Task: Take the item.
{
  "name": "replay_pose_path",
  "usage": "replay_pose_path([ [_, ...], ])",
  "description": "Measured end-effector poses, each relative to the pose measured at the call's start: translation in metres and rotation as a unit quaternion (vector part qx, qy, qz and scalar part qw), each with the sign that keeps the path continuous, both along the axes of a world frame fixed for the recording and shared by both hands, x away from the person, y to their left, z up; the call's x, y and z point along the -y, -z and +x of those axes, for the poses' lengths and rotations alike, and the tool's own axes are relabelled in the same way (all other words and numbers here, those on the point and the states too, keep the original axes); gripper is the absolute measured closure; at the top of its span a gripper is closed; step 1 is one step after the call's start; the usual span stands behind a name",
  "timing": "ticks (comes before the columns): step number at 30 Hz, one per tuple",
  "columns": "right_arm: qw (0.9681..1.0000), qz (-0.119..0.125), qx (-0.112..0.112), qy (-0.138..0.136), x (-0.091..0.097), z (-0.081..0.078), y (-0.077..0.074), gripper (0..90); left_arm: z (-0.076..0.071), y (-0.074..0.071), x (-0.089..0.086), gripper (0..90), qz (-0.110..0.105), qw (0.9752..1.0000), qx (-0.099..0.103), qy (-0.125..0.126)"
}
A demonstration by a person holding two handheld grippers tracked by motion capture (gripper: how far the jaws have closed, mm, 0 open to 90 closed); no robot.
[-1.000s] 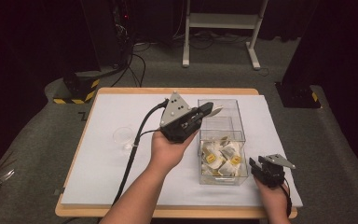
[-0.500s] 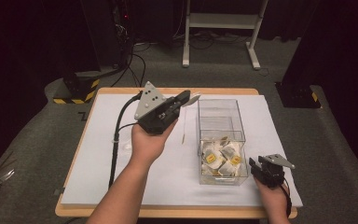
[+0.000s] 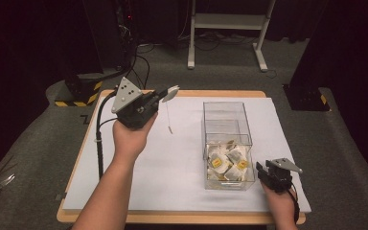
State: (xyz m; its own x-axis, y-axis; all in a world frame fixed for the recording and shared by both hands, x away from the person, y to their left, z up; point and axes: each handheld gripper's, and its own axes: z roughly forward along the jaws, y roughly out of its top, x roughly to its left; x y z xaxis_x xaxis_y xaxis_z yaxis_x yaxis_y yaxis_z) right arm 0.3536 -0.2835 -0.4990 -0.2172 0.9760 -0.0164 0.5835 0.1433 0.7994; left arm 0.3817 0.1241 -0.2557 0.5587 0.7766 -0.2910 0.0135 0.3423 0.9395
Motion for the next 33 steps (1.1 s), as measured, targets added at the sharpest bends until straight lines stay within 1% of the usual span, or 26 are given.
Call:
replay_pose_path([
  [5,1.0000,-0.002,0.000,0.002,0.000,0.000,0.000,58.3,0.008,-0.002,-0.016,90.0,-0.003,0.9999,0.002,-0.016],
  [9,1.0000,-0.002,0.000,0.002,0.000,0.000,0.000,58.3,0.012,-0.004,-0.027,90.0,0.002,0.9996,0.005,-0.029],
  [12,1.0000,-0.003,0.000,0.002,0.000,0.000,0.000,58.3,0.014,-0.006,-0.037,90.0,-0.007,0.9991,0.008,-0.040],
  [22,1.0000,-0.006,-0.002,0.002,-0.001,0.001,0.000,58.6,0.018,-0.006,-0.066,90.0,-0.016,0.9975,0.010,-0.068],
  [26,1.0000,-0.006,-0.003,0.003,-0.001,0.001,0.000,58.6,0.016,-0.006,-0.077,90.0,-0.022,0.9969,0.013,-0.074],
  [31,1.0000,-0.007,-0.002,0.004,-0.001,0.001,0.000,58.7,0.015,-0.003,-0.088,90.0,-0.019,0.9961,0.012,-0.086],
  [33,1.0000,-0.007,-0.002,0.004,-0.001,0.000,0.000,58.7,0.015,-0.001,-0.093,90.0,-0.022,0.9956,0.011,-0.090],
])
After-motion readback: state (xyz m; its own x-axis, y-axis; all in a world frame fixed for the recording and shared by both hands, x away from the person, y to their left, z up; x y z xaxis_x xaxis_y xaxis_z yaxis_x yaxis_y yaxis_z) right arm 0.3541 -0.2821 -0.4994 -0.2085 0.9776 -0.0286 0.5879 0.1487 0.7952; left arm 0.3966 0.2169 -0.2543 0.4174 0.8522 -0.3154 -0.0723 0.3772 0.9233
